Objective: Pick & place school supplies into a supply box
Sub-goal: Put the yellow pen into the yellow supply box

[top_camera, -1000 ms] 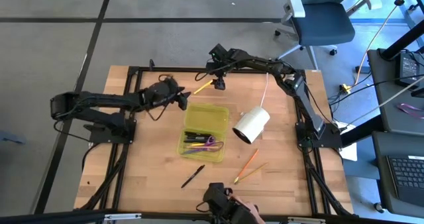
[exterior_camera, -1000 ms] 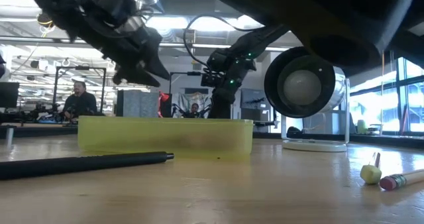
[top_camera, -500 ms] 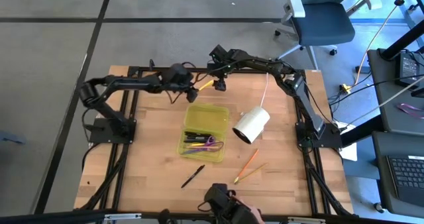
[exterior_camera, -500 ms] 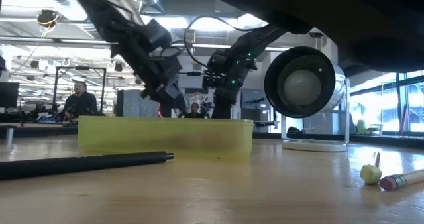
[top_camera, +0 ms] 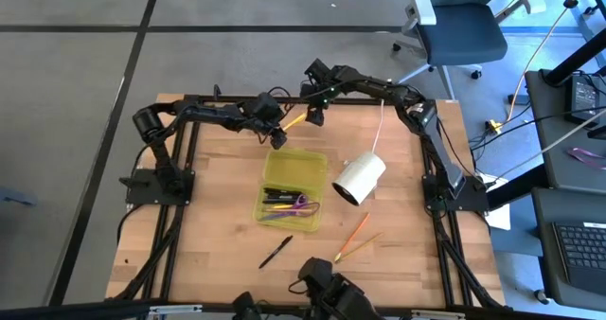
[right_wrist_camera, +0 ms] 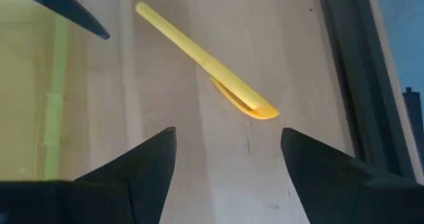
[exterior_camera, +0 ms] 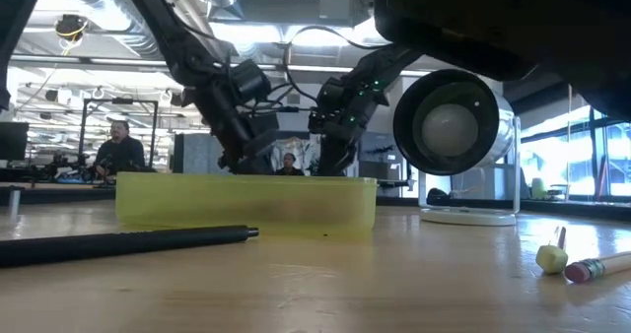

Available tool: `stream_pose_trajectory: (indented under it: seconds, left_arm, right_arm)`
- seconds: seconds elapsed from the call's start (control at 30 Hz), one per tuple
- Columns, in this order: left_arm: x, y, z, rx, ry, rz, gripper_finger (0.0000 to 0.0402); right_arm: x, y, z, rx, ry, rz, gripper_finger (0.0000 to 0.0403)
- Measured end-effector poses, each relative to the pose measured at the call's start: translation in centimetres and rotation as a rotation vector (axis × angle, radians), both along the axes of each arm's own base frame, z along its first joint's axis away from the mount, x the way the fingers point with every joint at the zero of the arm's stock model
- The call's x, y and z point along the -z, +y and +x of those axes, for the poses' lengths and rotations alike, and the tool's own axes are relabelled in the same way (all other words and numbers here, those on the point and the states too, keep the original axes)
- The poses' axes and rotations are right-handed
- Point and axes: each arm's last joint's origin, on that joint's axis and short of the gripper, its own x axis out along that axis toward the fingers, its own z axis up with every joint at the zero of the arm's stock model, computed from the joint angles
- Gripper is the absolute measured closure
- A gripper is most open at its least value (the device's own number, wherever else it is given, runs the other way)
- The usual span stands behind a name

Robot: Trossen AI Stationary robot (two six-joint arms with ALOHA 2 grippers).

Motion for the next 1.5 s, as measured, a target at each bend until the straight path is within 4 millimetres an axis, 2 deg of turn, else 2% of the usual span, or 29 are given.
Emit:
stream_pose_trajectory:
  seconds: [0.2, 0.5, 0.63, 0.97, 1.5]
  left_arm:
    - [1.0, 0.2, 0.0, -0.002, 0.080, 0.063, 0.0203]
    - [2.4, 0.6, 0.3, 0.022, 0.106, 0.075, 0.0263]
    - [2.4, 0.5, 0.5, 0.076, 0.123, 0.112, 0.0287]
    - [2.6, 0.3, 0.4, 0.126, 0.162, 0.111, 0.0387]
    - [3.0, -0.3, -0.4, 0.143, 0.223, -0.010, 0.0389]
  right_arm:
    - [0.0, 0.0, 0.1, 0.000, -0.007, -0.005, 0.0128]
    - [0.0, -0.1, 0.1, 0.003, -0.008, -0.010, 0.0128]
    - [-0.1, -0.1, 0.1, 0.003, -0.012, -0.013, 0.0128]
    - [-0.1, -0.1, 0.1, 0.005, -0.010, -0.011, 0.0128]
    - [0.2, 0.2, -0.3, -0.024, 0.031, 0.005, 0.0128]
